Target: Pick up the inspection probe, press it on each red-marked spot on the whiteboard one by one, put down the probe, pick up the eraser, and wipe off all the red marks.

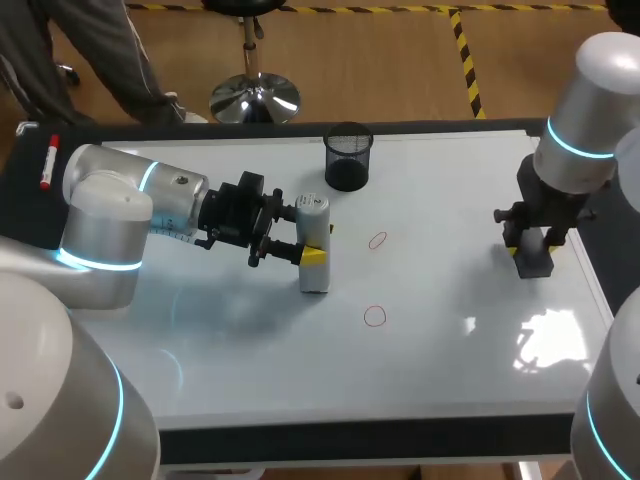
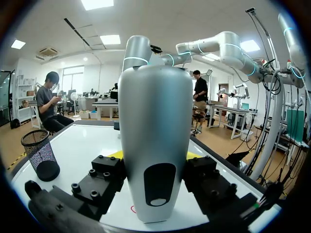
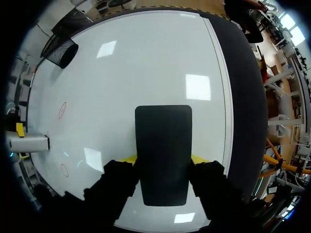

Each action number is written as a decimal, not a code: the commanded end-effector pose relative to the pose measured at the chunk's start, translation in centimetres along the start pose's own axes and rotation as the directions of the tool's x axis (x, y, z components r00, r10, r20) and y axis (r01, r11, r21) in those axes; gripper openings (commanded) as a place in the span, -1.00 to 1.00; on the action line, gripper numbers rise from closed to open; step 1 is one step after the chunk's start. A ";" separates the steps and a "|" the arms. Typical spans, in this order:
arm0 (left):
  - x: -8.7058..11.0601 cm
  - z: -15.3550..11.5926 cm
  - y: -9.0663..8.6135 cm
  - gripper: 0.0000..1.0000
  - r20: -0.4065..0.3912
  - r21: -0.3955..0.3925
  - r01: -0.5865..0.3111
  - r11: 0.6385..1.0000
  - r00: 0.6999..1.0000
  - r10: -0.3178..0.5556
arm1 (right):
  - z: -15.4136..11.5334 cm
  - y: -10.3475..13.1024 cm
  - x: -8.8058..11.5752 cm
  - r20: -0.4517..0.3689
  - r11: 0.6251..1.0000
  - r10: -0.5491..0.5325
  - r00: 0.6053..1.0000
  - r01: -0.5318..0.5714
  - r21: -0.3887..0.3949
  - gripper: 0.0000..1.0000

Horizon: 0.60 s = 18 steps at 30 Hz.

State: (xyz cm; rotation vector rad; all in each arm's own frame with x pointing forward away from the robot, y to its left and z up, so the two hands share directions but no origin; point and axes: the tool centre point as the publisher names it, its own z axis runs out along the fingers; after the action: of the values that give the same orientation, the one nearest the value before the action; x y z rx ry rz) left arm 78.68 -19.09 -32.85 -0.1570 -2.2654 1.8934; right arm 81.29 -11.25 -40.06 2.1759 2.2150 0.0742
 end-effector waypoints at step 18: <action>0.2 0.1 -0.1 -1.00 -0.013 -0.001 -0.009 1.000 1.000 0.009 | -0.1 0.0 -0.1 -0.001 1.000 -0.001 1.000 0.001 0.000 -1.00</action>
State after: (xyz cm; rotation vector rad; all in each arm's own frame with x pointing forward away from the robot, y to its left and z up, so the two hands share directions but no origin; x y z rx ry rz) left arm 78.58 -19.25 -32.66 -0.1795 -2.2610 1.8920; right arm 81.29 -11.25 -40.06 2.1758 2.2150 0.0742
